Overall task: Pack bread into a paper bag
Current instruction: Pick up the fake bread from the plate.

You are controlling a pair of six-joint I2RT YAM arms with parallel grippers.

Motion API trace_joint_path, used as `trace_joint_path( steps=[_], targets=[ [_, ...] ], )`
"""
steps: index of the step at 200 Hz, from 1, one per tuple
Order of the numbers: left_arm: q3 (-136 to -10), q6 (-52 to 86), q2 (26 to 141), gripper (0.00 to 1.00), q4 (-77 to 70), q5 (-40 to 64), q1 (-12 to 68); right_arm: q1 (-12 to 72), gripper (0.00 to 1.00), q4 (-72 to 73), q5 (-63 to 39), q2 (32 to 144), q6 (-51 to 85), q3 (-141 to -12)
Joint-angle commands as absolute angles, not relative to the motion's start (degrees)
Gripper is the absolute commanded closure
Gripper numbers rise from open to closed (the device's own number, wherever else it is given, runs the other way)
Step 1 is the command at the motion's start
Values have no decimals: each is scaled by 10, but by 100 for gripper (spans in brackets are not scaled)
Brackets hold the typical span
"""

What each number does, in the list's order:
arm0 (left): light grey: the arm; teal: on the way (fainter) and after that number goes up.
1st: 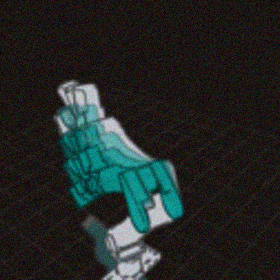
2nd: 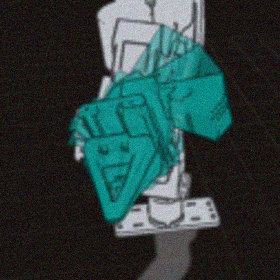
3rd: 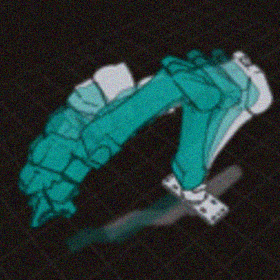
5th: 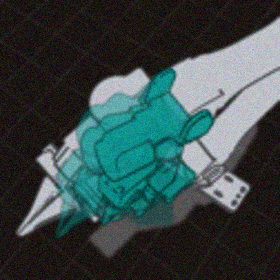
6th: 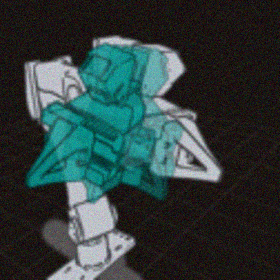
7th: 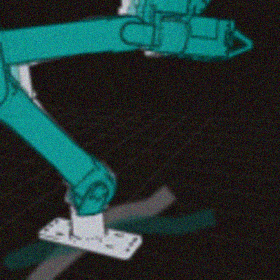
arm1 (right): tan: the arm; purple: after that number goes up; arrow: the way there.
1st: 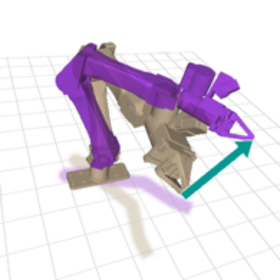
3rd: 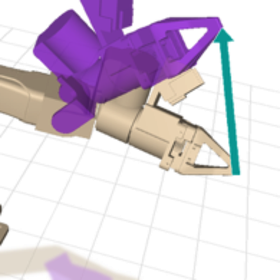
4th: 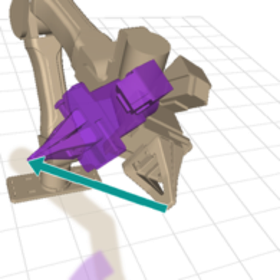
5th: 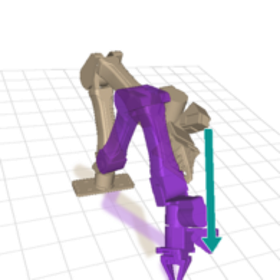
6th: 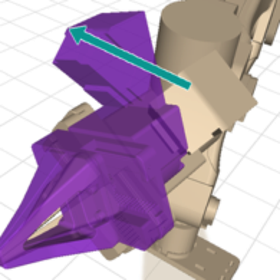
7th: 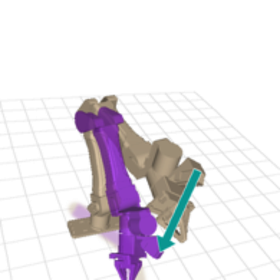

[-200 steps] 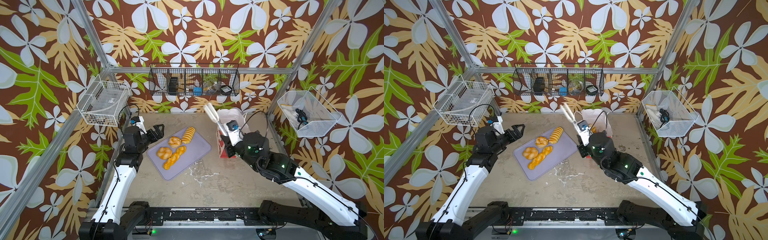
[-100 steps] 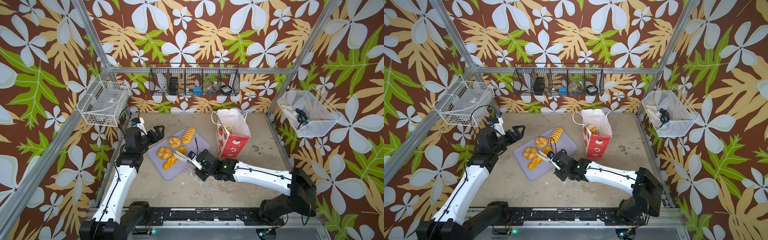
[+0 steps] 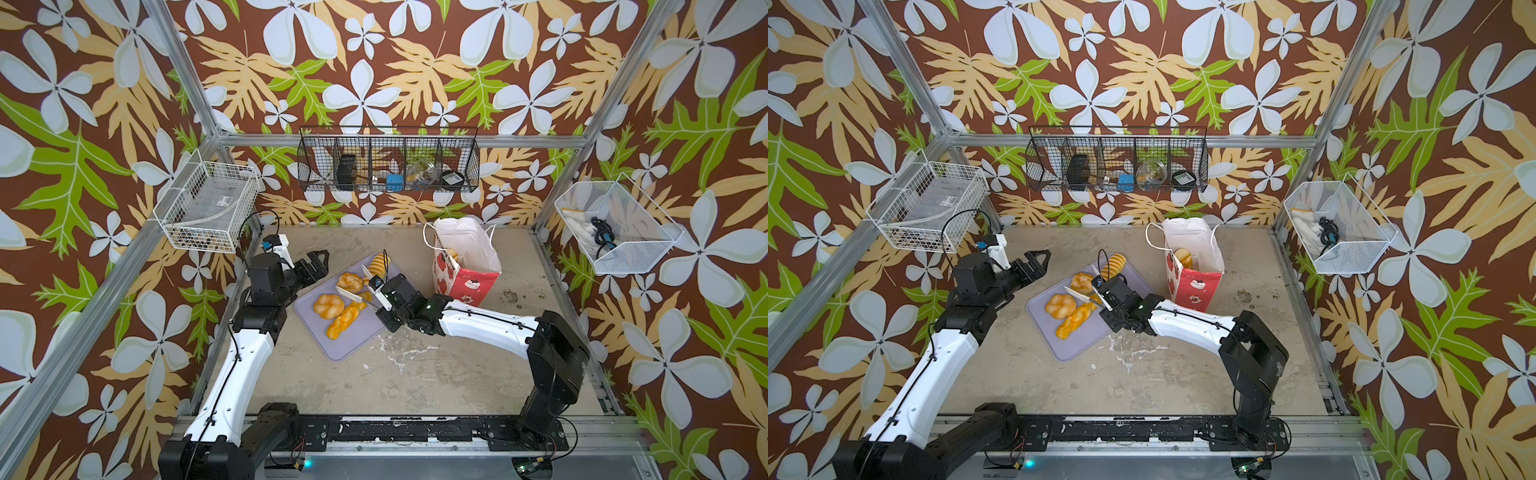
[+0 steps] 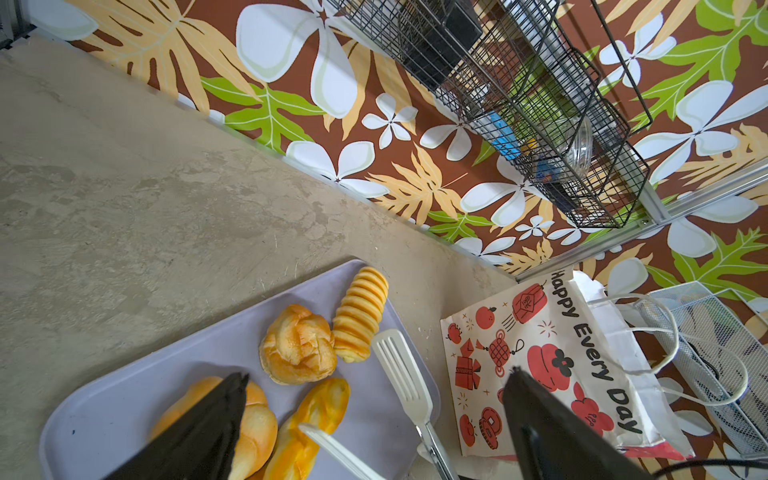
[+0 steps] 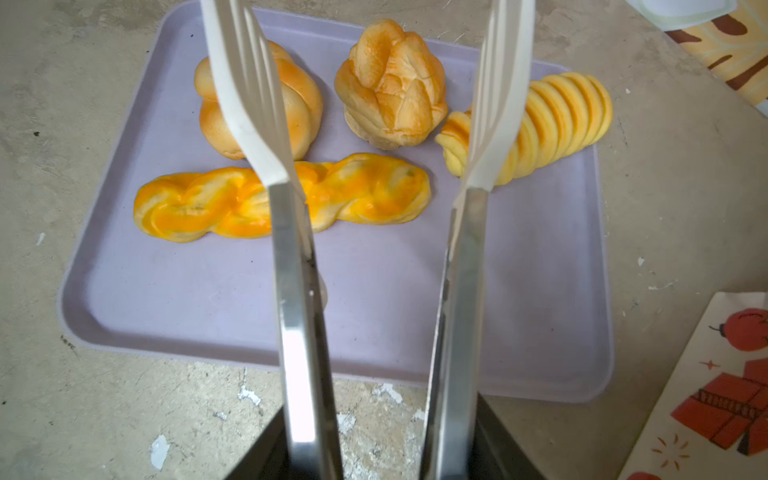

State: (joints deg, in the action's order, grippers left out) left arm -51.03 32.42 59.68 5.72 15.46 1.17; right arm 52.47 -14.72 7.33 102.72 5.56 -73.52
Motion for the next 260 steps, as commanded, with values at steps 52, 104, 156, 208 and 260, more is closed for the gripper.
trace_joint_path(
  steps=[52, 104, 156, 208, 260],
  targets=[
    [-522, 304, 597, 0, 55, 149, 11, 506, 44, -146, 58, 1129, 36, -832],
    [-526, 296, 595, 0, 62, 144, 11, 485, 44, -158, 28, 1185, 44, -855],
    [-533, 295, 605, 0, 61, 148, 11, 485, 94, -185, 13, 1206, 49, -867],
    [-533, 296, 609, 0, 57, 153, 11, 487, 100, -192, 14, 1120, 63, -812],
    [-532, 299, 614, 0, 52, 154, 11, 518, 100, -241, 94, 935, 49, -817]
  ],
)
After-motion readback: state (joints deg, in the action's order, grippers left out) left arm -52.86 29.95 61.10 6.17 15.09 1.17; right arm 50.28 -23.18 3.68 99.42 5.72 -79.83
